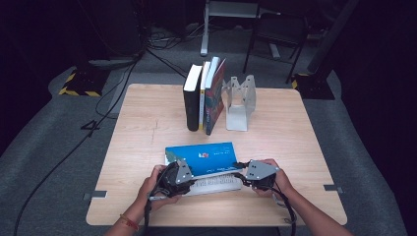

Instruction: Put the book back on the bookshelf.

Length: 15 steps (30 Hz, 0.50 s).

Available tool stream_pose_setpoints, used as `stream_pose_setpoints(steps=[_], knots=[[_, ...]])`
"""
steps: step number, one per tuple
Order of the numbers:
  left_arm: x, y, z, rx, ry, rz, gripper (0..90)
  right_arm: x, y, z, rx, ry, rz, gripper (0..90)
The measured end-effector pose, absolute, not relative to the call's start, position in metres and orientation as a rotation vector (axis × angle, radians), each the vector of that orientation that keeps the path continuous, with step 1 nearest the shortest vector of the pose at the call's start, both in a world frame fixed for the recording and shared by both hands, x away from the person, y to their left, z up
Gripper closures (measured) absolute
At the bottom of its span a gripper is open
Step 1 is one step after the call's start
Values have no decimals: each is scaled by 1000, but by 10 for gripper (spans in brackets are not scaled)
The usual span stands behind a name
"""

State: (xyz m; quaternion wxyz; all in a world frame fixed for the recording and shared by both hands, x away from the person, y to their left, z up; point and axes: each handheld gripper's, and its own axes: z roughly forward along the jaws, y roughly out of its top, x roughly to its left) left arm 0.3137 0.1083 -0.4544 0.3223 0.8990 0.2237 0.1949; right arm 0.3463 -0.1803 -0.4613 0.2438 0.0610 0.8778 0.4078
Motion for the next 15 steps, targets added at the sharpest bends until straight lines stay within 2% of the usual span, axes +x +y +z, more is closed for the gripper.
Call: stream_pose_setpoints(steps=[3,6,8,11,14,15], knots=[[307,89,-454,2385,572,539,505,339,-176,-457,139,2402,1113,712],[304,78,-456,2394,598,578,503,331,-172,-454,121,2413,1120,722],[305,80,-457,2391,607,579,597,326,-169,-452,107,2415,1112,726],[307,86,-457,2377,584,557,642,323,-169,-451,111,2416,1150,709],[309,89,-459,2373,578,520,667,333,-176,-453,122,2428,1243,624],[309,90,-458,2358,573,515,676,335,-179,-454,134,2423,1255,634]])
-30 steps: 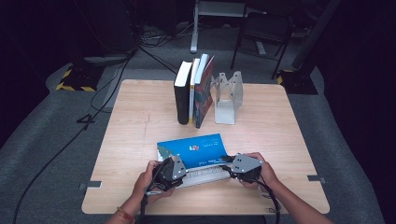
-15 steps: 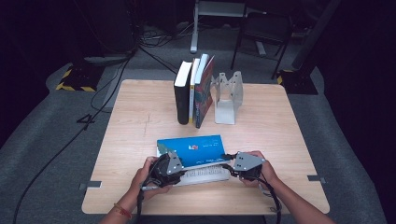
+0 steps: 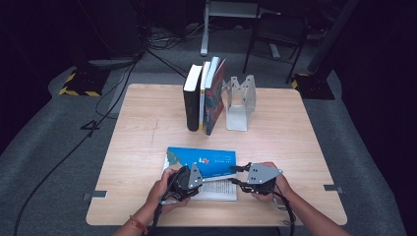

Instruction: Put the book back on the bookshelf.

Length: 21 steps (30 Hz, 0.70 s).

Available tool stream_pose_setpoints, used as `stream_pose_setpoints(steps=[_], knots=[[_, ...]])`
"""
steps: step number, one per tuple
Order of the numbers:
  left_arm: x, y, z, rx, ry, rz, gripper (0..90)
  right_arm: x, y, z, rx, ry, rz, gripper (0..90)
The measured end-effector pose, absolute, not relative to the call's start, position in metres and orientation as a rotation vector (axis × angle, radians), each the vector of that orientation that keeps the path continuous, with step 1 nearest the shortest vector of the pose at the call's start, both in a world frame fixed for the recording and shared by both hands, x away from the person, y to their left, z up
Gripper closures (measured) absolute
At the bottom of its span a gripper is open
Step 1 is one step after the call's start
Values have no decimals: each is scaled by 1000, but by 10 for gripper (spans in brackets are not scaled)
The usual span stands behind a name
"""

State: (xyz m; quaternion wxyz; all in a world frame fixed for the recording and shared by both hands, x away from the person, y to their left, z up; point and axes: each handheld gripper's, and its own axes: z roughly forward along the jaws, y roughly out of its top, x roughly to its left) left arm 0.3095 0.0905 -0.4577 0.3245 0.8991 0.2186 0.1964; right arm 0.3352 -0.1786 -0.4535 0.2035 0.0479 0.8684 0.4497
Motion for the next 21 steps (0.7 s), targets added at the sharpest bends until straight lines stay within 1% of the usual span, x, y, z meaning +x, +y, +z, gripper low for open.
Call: stream_pose_setpoints(steps=[2,5,6,7,8,12,13,14,17,19,20,21], knots=[[311,92,-456,2347,576,500,678,339,-182,-454,149,2425,1267,645],[311,91,-458,2341,588,490,664,340,-184,-455,148,2428,1266,690],[311,90,-457,2328,598,481,644,339,-183,-453,146,2423,1253,693],[312,85,-456,2326,617,489,592,337,-182,-450,156,2412,1247,697],[312,85,-456,2326,617,489,567,337,-182,-450,156,2412,1247,697],[309,68,-455,2357,620,543,546,331,-177,-443,138,2398,1232,707],[307,64,-454,2371,613,580,570,329,-176,-442,137,2399,1228,707],[304,62,-452,2369,611,600,635,328,-176,-441,138,2403,1221,707],[303,60,-451,2361,608,621,719,327,-175,-440,148,2393,1225,681],[303,63,-450,2337,603,639,740,329,-175,-439,168,2384,1235,634],[303,65,-449,2321,605,637,760,332,-178,-438,204,2360,1266,563],[305,68,-447,2299,606,620,777,335,-181,-437,226,2346,1278,529]])
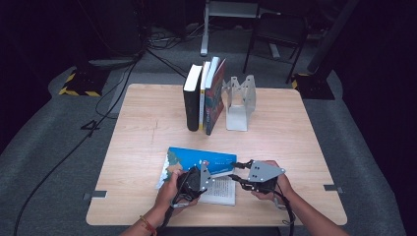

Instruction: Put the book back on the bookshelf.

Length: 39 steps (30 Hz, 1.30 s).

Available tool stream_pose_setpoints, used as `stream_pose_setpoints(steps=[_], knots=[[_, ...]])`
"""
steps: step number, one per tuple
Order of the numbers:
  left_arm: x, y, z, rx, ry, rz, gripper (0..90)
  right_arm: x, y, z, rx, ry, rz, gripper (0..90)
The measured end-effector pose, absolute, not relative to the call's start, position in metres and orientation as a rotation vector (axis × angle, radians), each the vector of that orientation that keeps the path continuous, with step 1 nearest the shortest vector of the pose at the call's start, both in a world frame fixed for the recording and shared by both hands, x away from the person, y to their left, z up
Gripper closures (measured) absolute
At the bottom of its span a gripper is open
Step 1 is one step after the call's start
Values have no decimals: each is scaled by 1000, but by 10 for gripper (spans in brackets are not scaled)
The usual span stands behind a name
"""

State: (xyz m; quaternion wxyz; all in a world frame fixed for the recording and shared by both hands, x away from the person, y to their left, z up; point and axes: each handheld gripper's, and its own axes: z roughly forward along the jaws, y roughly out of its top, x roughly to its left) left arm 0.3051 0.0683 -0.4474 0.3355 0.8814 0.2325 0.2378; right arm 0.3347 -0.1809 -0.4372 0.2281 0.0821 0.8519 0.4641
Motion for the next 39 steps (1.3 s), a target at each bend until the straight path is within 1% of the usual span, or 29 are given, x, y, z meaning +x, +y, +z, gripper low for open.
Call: stream_pose_setpoints(steps=[3,6,7,9,13,16,19,23,26,28,31,34,35,37,39], knots=[[305,71,-444,2269,584,633,789,352,-204,-437,403,2327,1380,487],[306,74,-439,2256,587,632,792,360,-211,-441,458,2325,1291,489],[306,77,-434,2233,584,636,793,368,-214,-452,480,2375,1187,481],[307,79,-432,2225,590,632,794,370,-215,-456,494,2379,1142,486],[306,85,-428,2190,585,634,795,383,-215,-477,533,2471,1067,499],[307,92,-425,2159,588,620,795,387,-209,-484,533,2512,1094,498],[307,98,-421,2128,593,613,795,388,-206,-489,530,2537,1087,489],[307,103,-419,2091,601,601,794,390,-200,-499,552,2580,1103,433],[307,101,-421,2105,577,583,792,387,-198,-498,512,2582,1183,433],[307,100,-422,2102,572,576,791,384,-198,-497,478,2576,1178,435],[308,100,-423,2083,578,546,787,382,-204,-495,513,2550,1297,481],[310,100,-424,2072,564,500,777,376,-207,-483,504,2495,1390,530],[312,99,-423,2075,565,455,773,375,-207,-479,506,2477,1408,538],[312,97,-422,2080,554,426,766,371,-210,-471,516,2431,1454,543],[312,92,-420,2120,541,388,761,369,-213,-463,528,2389,1495,554]])
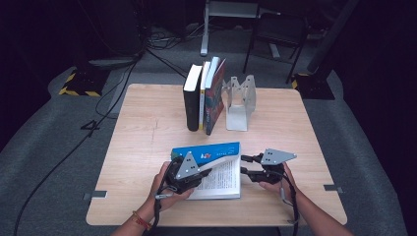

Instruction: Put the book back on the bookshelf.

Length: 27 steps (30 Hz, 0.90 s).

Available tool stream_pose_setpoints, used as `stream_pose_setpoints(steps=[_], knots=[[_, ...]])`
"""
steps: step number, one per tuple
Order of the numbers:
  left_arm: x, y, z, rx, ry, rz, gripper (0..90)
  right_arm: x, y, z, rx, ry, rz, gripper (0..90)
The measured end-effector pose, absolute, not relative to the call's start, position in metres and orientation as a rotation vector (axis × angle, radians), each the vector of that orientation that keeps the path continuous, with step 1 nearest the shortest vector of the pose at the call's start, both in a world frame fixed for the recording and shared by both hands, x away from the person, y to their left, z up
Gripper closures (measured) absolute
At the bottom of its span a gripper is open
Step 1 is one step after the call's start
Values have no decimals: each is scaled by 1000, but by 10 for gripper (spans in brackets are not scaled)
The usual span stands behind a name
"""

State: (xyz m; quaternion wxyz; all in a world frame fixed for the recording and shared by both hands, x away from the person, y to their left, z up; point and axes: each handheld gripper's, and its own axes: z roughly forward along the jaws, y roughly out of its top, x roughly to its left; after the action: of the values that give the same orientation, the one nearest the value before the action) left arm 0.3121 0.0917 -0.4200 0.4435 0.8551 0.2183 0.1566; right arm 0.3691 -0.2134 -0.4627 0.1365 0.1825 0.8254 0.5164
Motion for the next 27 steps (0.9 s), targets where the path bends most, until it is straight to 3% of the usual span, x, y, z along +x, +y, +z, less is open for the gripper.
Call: stream_pose_setpoints(steps=[7,27], knots=[[308,87,-419,2112,543,423,761,366,-214,-452,524,2347,1499,562],[324,47,-402,1978,383,341,756,365,-254,-405,570,2131,1533,597]])
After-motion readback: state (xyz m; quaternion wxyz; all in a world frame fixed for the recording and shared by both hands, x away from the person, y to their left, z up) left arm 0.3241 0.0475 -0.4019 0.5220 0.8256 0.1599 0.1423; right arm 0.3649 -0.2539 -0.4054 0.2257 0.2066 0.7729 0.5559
